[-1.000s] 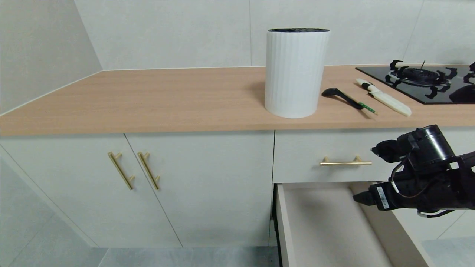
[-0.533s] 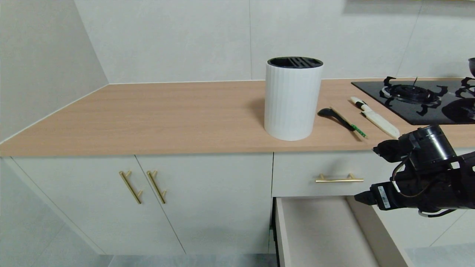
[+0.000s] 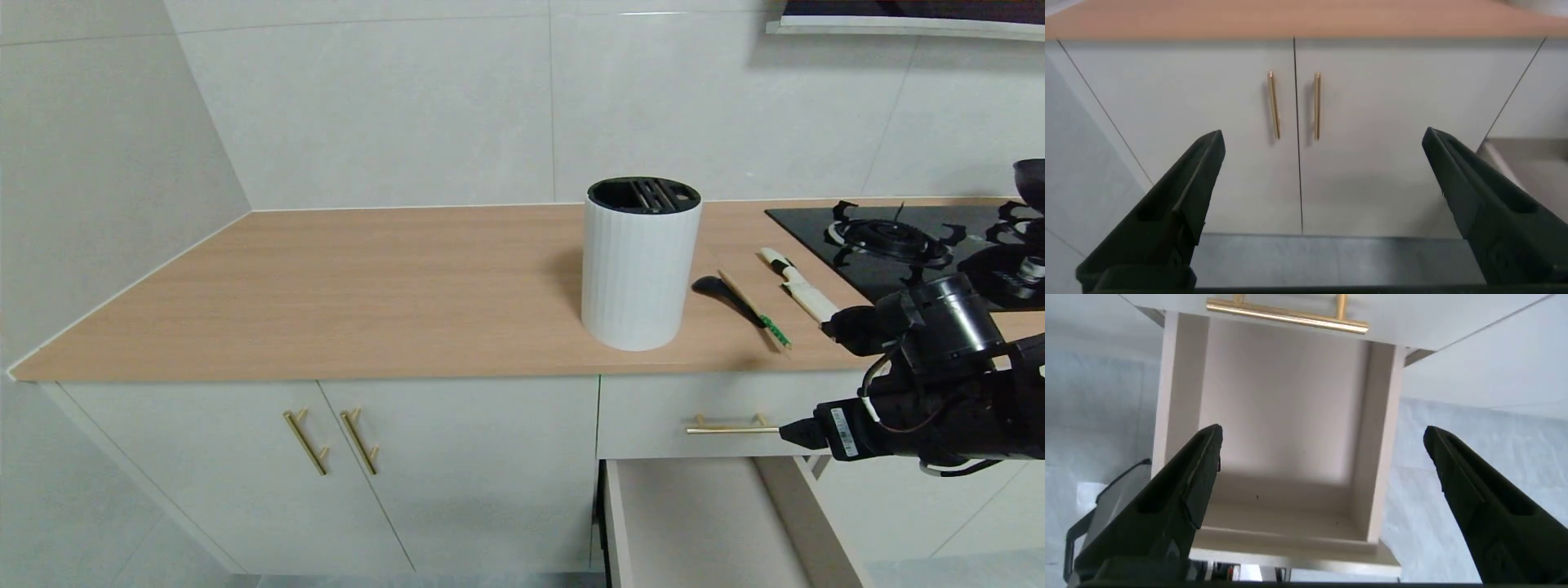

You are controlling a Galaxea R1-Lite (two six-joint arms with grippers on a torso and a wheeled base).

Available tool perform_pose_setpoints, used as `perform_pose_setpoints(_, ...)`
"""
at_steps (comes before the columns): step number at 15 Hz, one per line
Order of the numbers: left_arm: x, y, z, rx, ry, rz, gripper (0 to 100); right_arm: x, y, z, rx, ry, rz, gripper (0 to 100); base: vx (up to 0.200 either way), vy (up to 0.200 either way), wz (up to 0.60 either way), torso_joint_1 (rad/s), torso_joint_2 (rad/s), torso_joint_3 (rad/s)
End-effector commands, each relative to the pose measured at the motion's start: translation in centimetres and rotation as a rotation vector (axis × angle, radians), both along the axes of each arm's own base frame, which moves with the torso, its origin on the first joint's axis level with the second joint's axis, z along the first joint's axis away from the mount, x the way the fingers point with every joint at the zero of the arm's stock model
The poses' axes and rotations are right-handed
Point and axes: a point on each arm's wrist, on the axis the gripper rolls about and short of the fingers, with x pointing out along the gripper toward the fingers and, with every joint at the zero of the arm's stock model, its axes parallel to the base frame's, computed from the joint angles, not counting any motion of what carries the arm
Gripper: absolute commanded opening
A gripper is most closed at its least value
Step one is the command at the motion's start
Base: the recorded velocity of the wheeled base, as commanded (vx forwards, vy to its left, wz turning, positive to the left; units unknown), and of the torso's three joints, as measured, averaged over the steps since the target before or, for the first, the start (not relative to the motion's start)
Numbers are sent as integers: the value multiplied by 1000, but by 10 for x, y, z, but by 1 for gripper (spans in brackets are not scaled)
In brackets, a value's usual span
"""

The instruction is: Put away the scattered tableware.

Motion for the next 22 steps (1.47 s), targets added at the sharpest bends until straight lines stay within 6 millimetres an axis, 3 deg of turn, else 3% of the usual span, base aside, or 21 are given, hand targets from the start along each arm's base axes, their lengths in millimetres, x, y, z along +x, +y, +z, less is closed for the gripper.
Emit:
perform_pose_setpoints(1, 0, 0, 0, -1, 0, 1, 100, 2, 1, 1, 7, -20, 0, 100, 0, 0, 0, 51, -95, -66)
perform_pose_setpoints(4, 0, 0, 0, -1, 0, 1, 100, 18, 5, 2, 29, -132, -23, 100, 0, 0, 0, 12, -17, -9)
perform_pose_setpoints(8, 0, 0, 0, -1, 0, 1, 100, 57, 15, -20, 52, -309, -172, 100, 0, 0, 0, 0, 0, 0)
perform_pose_setpoints(10, 0, 0, 0, -1, 0, 1, 100, 67, 18, -26, 63, -361, -188, 100, 0, 0, 0, 0, 0, 0)
perform_pose_setpoints(14, 0, 0, 0, -1, 0, 1, 100, 76, 21, -33, 97, -387, -212, 100, 0, 0, 0, 0, 0, 0)
perform_pose_setpoints(22, 0, 0, 0, -1, 0, 1, 100, 80, 21, -29, 124, -458, -230, 100, 0, 0, 0, 0, 0, 0)
